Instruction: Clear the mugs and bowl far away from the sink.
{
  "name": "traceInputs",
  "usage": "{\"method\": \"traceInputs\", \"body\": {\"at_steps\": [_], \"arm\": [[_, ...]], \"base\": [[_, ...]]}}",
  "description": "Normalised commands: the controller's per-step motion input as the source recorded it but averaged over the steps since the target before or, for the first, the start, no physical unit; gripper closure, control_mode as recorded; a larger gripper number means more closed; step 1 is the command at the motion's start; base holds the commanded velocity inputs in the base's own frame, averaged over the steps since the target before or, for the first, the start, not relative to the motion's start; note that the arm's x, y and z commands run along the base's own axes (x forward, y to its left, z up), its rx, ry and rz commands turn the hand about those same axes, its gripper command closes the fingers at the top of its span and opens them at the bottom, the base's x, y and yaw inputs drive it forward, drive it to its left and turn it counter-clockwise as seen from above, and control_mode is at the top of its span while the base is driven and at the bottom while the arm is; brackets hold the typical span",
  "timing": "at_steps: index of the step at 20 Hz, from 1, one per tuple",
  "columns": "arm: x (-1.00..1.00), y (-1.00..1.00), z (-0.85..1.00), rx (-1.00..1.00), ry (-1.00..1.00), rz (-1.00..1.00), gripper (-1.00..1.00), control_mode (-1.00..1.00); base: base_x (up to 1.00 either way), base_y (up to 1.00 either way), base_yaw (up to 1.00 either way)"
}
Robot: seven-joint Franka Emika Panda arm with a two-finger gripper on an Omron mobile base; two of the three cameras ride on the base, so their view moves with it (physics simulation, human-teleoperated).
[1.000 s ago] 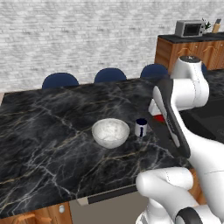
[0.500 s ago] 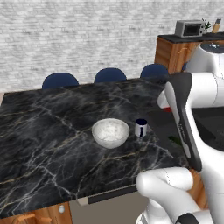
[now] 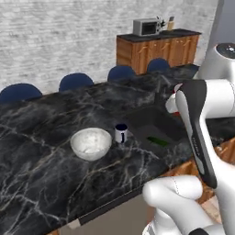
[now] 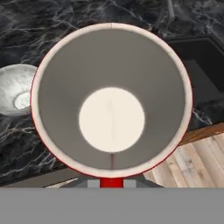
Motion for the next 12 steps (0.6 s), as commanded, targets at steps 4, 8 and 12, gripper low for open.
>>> {"method": "traceInputs", "body": {"at_steps": [4,8,12], "arm": [[0.00,0.00,0.00,0.00,0.00,0.00,1.00,1.00],[0.00,0.00,0.00,0.00,0.00,0.00,1.00,1.00],[0.00,0.00,0.00,0.00,0.00,0.00,1.00,1.00]], "base": [[0.00,0.00,-1.00],[0.00,0.00,-1.00],[0.00,0.00,-1.00]]}}
